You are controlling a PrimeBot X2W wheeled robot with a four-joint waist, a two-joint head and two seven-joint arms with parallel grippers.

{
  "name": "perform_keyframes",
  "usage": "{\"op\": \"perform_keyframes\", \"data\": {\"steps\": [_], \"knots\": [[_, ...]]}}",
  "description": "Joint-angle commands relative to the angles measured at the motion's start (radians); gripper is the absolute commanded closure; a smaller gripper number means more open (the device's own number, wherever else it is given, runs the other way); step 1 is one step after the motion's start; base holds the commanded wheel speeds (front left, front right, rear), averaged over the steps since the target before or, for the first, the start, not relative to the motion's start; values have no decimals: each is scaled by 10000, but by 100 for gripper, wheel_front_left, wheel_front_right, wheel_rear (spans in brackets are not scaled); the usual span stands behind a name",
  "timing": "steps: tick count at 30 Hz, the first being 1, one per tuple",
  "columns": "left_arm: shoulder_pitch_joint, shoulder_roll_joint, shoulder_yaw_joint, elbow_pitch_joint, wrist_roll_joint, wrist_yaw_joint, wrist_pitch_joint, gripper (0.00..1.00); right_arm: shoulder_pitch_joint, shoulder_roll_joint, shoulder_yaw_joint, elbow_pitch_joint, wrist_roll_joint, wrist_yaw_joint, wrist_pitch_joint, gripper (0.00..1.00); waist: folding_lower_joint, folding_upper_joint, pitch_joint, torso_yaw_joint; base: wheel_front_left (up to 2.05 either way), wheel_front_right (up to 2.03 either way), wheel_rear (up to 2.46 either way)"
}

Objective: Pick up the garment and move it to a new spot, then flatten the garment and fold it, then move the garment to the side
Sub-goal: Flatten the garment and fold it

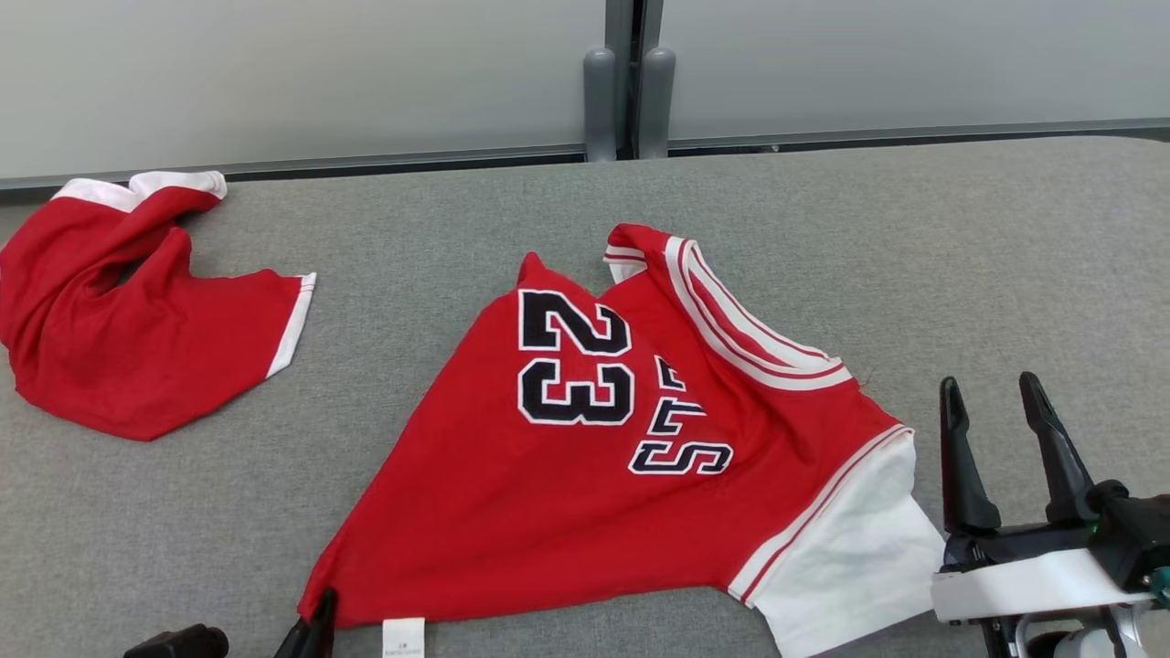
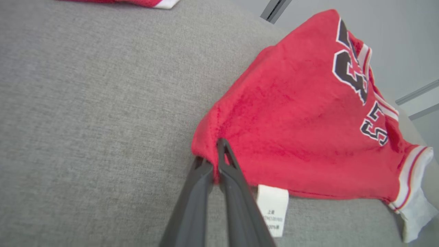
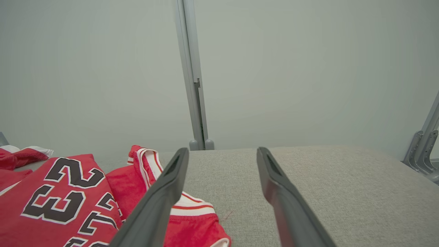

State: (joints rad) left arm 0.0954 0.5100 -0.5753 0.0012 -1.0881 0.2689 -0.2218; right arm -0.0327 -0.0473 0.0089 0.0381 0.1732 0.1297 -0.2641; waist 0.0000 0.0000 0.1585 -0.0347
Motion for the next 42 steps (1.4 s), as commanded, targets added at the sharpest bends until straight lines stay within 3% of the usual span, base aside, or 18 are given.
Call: {"op": "perform_keyframes", "data": {"steps": [1,2,3,4,8,10,13,18,25,28,32,42], "knots": [[-50,45,-22,155,160,42,-42,100,-88,-63,-14,-19,-92,19,-4,0,0,0,-17,-107,0,0,0],[-138,-119,82,315,96,25,-128,83,-111,-66,-8,-53,-94,19,-6,0,0,0,-27,-182,0,0,0],[-168,-271,217,509,36,51,-185,53,-111,-66,-19,-85,-125,19,-6,0,0,0,-50,-259,0,0,0],[-195,-270,275,719,221,59,-249,1,-89,-63,-13,-93,-184,19,-6,0,0,0,-83,-342,0,0,0],[-180,-418,862,1263,986,330,-432,0,85,-61,-181,-357,-340,19,-4,0,0,0,-239,-557,0,0,0],[-124,-528,1745,1154,1799,443,-445,0,195,-61,-351,-591,-457,19,-4,0,0,0,-361,-572,0,0,0],[275,-973,3097,727,3313,250,-422,0,429,-60,-706,-973,-740,19,-6,0,0,0,-574,-490,0,0,0],[767,-1945,4862,-63,5534,-675,-426,0,760,-168,-1122,-1364,-1204,20,-4,0,0,0,-996,-348,0,0,0],[1273,-3326,6098,-388,7738,-2870,-428,0,1361,-500,-1460,-818,-1537,18,-4,0,0,0,-1586,-52,0,0,0],[1380,-3769,6441,-243,8359,-3516,-428,0,1559,-441,-1572,-446,-1611,18,-4,0,0,0,-1736,59,0,0,0],[1338,-4149,6621,-58,8717,-3891,-428,0,1677,-265,-1691,11,-1557,18,-4,0,0,0,-1824,118,0,0,0],[1206,-4380,6625,106,8860,-3991,-429,0,1534,-64,-1646,246,-1362,18,-4,0,0,0,-1872,-72,0,0,0]]}}
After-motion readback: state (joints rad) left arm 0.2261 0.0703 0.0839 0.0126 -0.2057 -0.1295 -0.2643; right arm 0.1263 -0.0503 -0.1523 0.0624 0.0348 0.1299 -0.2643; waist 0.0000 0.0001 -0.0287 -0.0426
